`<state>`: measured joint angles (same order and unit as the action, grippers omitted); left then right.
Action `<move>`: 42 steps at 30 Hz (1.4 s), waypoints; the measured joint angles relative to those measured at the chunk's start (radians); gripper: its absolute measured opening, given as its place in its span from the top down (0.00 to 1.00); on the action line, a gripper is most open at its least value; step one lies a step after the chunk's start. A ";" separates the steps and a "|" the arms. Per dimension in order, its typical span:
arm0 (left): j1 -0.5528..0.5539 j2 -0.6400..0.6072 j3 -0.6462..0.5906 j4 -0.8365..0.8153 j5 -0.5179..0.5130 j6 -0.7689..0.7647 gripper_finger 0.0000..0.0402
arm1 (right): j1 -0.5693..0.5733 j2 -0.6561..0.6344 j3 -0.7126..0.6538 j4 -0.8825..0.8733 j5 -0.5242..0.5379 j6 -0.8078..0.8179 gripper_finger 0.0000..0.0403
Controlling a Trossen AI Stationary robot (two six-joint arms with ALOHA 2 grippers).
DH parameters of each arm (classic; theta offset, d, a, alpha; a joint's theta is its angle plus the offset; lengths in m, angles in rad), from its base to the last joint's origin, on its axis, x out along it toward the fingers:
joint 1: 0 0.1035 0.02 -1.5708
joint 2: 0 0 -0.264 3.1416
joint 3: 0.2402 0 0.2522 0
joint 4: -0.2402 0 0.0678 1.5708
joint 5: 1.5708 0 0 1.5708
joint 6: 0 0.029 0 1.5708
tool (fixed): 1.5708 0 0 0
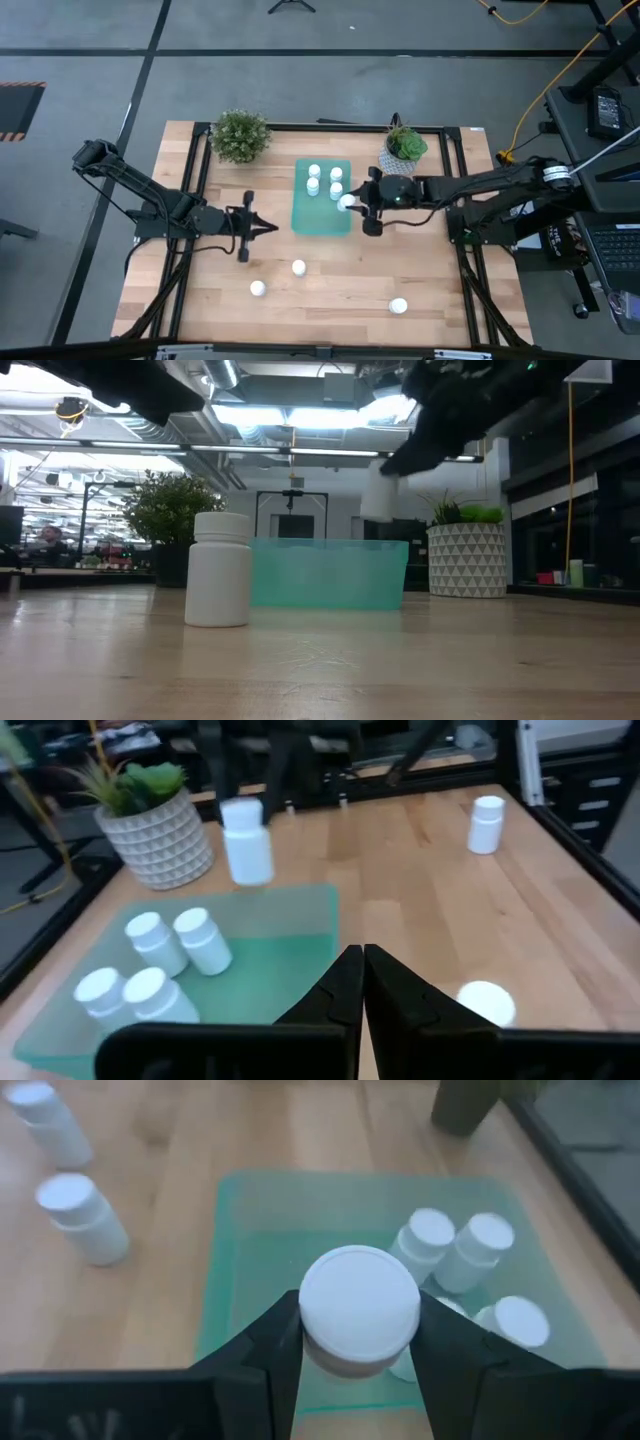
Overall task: Pick and place pill bottles into a basket
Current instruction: Put the white pill bottle into the green bin
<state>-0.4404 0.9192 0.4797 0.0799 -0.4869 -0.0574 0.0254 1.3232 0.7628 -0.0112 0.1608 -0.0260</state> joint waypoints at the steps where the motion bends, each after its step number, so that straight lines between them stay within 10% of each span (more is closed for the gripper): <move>1: 0.000 0.000 0.000 0.001 -0.010 0.010 0.98 | -0.003 0.019 0.000 0.011 0.000 0.002 0.63; 42: 0.170 0.104 0.000 0.010 -0.043 -0.008 0.98 | -0.061 0.286 0.051 0.085 0.002 -0.024 0.63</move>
<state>-0.2703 1.0229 0.4793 0.0899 -0.5302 -0.0654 -0.0353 1.6095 0.8139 0.0740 0.1630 -0.0495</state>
